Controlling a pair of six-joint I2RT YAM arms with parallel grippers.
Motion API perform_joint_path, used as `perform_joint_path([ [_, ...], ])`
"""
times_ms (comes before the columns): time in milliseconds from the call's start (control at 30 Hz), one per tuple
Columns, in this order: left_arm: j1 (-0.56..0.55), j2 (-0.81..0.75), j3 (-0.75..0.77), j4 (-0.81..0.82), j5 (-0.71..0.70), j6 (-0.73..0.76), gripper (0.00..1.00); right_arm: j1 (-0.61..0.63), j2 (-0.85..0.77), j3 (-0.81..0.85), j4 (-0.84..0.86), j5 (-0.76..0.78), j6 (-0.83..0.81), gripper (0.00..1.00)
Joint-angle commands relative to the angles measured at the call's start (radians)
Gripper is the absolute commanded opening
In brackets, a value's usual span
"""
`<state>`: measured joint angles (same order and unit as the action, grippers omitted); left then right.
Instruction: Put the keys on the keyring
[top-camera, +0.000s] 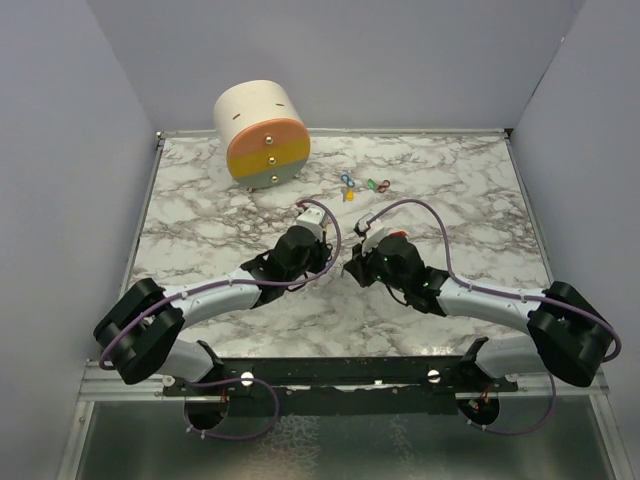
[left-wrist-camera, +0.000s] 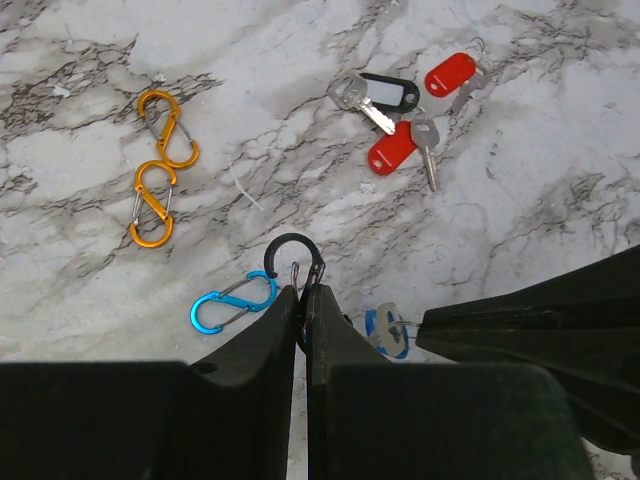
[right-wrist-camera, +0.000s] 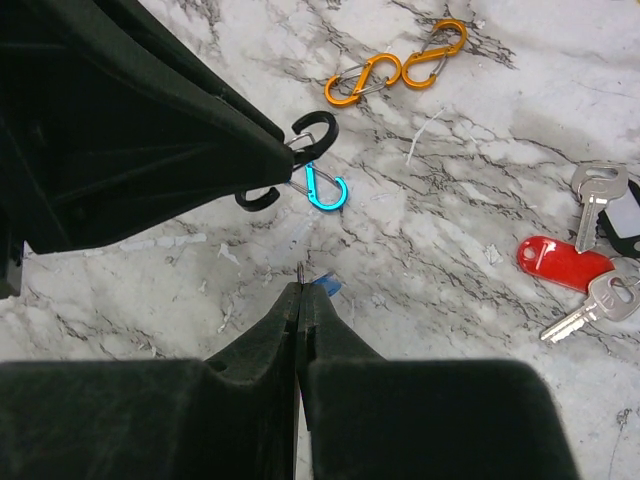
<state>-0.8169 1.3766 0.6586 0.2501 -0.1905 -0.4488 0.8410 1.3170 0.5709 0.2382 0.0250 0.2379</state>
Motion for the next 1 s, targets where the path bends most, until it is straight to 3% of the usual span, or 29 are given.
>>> perform_joint_path([
  [0,-0.031,0.004,0.045,-0.013,-0.006,-0.014,0.00,0.010,0.016,0.029,0.034,0.013,-0.018,0.01],
  [967,-0.066,0.097,0.125,-0.090,0.029,-0.004,0.00,0.010,-0.001,0.015,0.072,0.095,-0.024,0.01],
])
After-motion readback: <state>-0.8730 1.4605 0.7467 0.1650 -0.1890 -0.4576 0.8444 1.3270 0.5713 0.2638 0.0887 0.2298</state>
